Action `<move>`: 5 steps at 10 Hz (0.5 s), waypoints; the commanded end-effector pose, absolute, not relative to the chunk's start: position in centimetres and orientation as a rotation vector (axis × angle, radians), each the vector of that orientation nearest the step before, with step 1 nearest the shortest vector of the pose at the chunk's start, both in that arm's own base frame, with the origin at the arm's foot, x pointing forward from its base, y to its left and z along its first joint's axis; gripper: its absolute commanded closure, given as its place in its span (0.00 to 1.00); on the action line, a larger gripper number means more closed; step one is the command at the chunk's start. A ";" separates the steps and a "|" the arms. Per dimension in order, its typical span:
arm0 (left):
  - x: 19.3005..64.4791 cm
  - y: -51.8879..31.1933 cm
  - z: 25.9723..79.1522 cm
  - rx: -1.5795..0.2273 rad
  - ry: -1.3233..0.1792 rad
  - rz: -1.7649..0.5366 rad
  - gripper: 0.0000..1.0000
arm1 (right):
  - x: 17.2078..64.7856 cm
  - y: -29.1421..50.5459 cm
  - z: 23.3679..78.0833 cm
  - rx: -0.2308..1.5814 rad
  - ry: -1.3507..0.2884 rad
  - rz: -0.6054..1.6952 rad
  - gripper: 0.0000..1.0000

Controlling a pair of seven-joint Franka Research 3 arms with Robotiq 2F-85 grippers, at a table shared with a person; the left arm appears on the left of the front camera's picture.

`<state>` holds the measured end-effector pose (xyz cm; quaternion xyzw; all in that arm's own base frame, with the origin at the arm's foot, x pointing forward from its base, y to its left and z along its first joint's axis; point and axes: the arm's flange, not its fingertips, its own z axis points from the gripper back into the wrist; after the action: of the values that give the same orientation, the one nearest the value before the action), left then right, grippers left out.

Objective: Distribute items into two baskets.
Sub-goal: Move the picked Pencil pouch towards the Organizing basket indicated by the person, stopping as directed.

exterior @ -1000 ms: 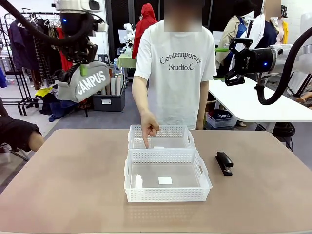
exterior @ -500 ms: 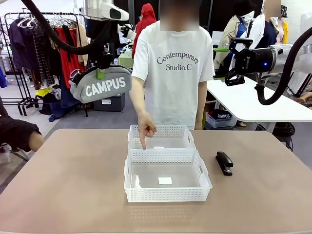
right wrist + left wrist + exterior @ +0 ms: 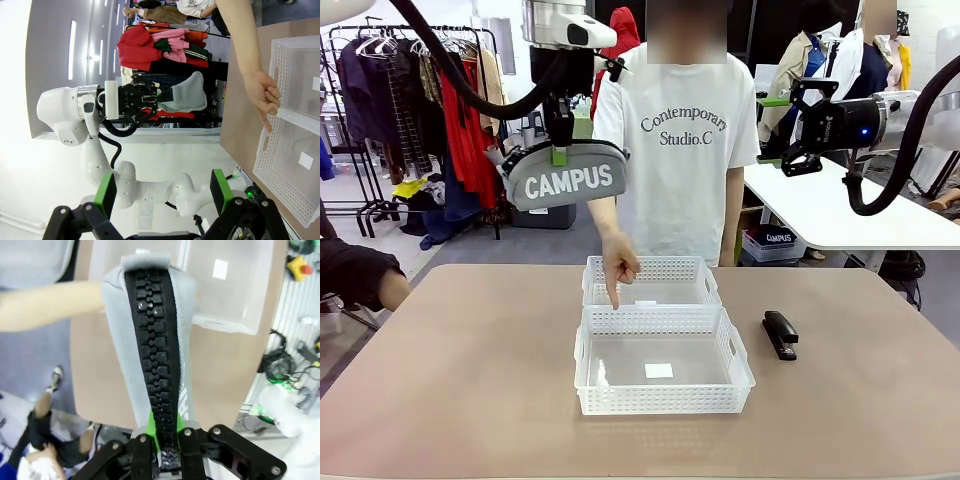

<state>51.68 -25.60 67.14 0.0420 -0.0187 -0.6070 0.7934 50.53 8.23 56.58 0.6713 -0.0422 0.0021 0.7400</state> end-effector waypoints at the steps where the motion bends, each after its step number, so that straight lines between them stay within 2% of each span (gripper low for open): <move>1: 52.7 -27.0 67.2 0.055 -0.036 -1.366 1.00 | 50.5 8.3 56.8 1.475 -0.094 0.006 0.00; 5: 52.8 -30.5 66.2 0.036 -0.080 -1.431 1.00 | 50.5 8.3 56.8 1.475 -0.094 0.006 0.00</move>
<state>52.39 -30.32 65.16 0.0264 -0.0287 -0.6465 0.7619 50.53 8.23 56.58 0.6713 -0.0422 0.0021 0.7400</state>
